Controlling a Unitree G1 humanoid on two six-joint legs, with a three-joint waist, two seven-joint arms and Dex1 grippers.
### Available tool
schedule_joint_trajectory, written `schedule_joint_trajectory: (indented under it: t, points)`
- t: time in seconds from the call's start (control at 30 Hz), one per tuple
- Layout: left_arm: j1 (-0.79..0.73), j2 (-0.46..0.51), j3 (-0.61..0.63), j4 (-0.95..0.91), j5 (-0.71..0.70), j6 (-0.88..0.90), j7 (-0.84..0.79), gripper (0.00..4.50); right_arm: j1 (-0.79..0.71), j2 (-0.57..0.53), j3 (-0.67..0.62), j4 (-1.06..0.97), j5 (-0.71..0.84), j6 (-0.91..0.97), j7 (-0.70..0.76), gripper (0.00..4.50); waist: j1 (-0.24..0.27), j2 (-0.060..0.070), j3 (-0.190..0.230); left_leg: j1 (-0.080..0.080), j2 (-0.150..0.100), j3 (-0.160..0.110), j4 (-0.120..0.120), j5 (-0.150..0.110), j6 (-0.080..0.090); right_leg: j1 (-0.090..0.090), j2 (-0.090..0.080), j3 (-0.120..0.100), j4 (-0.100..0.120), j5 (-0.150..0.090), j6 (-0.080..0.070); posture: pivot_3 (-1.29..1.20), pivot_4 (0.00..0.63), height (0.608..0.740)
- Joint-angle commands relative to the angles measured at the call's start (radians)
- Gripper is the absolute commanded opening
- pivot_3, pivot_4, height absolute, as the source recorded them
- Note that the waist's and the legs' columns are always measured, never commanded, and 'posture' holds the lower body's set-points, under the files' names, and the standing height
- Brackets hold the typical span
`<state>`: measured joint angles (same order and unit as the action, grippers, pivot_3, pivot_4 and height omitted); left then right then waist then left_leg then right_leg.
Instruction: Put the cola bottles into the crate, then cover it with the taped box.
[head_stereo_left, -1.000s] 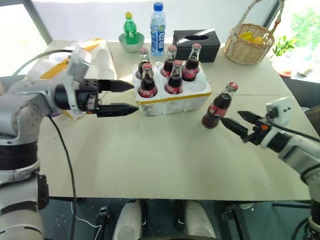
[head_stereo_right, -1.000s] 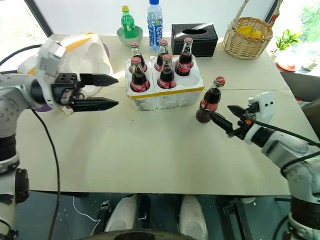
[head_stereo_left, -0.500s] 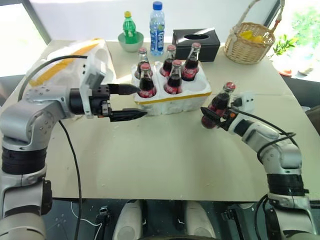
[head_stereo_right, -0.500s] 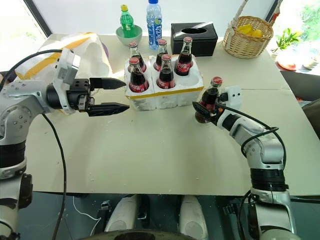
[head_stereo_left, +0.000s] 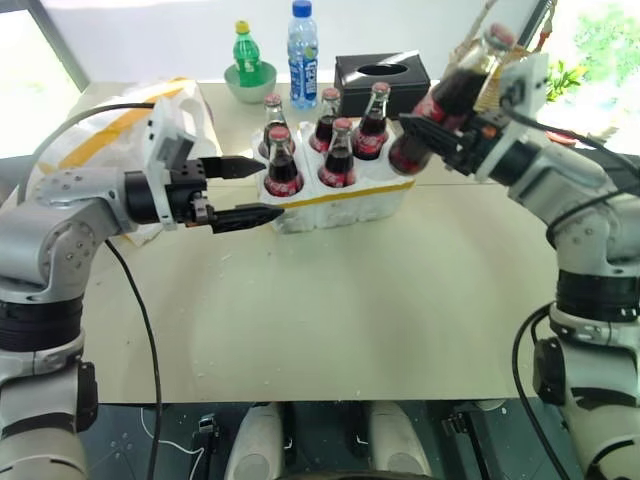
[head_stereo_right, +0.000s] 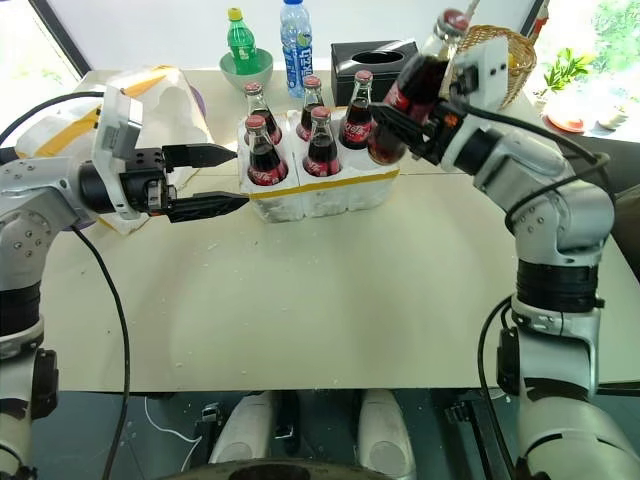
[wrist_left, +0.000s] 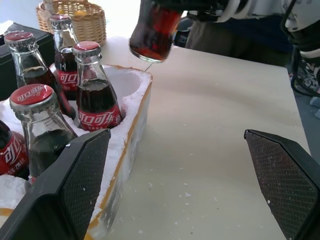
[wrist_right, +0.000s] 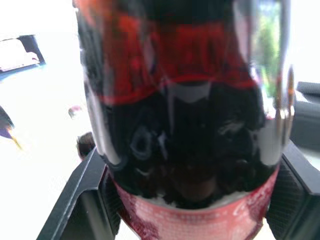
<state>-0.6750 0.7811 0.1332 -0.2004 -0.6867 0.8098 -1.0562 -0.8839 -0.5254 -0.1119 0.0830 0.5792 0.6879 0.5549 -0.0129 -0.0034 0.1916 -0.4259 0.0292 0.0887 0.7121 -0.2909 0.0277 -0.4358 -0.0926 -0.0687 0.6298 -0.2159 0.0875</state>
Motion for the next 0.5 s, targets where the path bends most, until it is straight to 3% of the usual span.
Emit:
schedule_joint_trajectory:
  t: [0.03, 0.43, 0.5]
  points:
    - [-0.014, 0.001, 0.016, -0.014, -0.003, -0.028, 0.016, 4.50, -0.055, 0.050, 0.097, 0.158, -0.150, -0.111, -0.021, 2.83, 0.000, 0.000, 0.000, 0.000, 0.000, 0.001, 0.000, 0.000, 0.000, 0.000, 0.000, 0.000, 0.000, 0.000, 0.000, 0.00, 0.150, 0.740]
    - [0.020, 0.024, 0.046, -0.029, -0.019, -0.029, 0.041, 4.50, -0.079, 0.161, 0.131, 0.425, -0.310, -0.218, -0.043, 2.83, -0.005, -0.001, 0.000, 0.000, 0.000, 0.006, -0.008, 0.002, -0.004, -0.005, -0.001, 0.004, 0.000, 0.000, 0.000, 0.00, 0.150, 0.740]
    - [0.027, 0.032, 0.052, -0.031, -0.017, -0.028, 0.043, 4.50, -0.086, 0.161, 0.118, 0.425, -0.308, -0.203, -0.037, 3.87, -0.006, -0.001, 0.000, 0.001, 0.000, 0.007, -0.009, 0.003, -0.005, -0.005, -0.001, 0.004, 0.001, 0.000, 0.000, 0.00, 0.150, 0.740]
